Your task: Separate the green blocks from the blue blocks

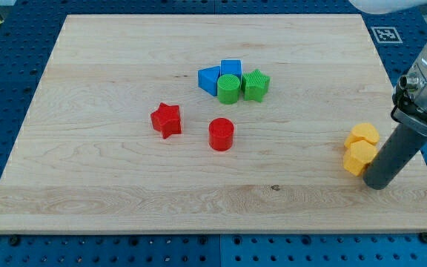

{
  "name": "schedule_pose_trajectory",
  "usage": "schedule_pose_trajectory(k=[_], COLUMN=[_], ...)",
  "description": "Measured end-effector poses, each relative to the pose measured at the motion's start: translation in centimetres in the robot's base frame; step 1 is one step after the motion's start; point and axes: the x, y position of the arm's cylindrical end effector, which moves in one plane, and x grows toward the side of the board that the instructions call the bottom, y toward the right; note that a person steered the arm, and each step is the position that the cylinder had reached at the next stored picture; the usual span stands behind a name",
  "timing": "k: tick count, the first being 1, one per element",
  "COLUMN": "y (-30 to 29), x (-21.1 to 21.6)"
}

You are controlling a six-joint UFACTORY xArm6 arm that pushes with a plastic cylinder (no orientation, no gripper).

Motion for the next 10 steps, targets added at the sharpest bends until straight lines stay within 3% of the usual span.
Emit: schedule_pose_trajectory(k=[2, 4, 6, 10], y=[-3.1, -10.9, -14.1, -25.7], x=[-0.4, -6.6, -13.3, -15.2])
